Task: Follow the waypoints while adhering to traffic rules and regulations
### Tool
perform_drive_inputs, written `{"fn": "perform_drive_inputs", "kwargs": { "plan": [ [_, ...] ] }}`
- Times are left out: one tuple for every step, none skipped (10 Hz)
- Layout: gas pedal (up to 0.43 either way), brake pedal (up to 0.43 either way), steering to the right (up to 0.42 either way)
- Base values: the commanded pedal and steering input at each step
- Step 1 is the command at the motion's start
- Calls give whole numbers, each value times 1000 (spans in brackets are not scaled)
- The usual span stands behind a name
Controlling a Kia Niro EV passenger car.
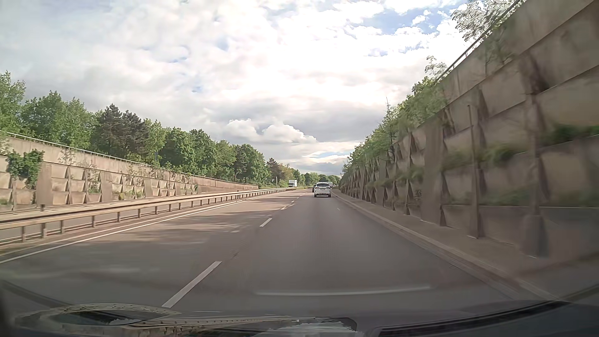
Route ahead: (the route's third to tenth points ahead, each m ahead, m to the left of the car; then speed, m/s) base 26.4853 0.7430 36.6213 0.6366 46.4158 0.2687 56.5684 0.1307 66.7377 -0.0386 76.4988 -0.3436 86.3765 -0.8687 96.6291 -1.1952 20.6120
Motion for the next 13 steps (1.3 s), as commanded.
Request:
{"fn": "perform_drive_inputs", "kwargs": {
  "plan": [
    [130, 0, 5],
    [130, 0, 5],
    [130, 0, 5],
    [130, 0, 5],
    [130, 0, 4],
    [138, 0, 5],
    [138, 0, 4],
    [150, 0, 5],
    [150, 0, 4],
    [150, 0, 4],
    [150, 0, 5],
    [150, 0, 4],
    [150, 0, 4]
  ]
}}
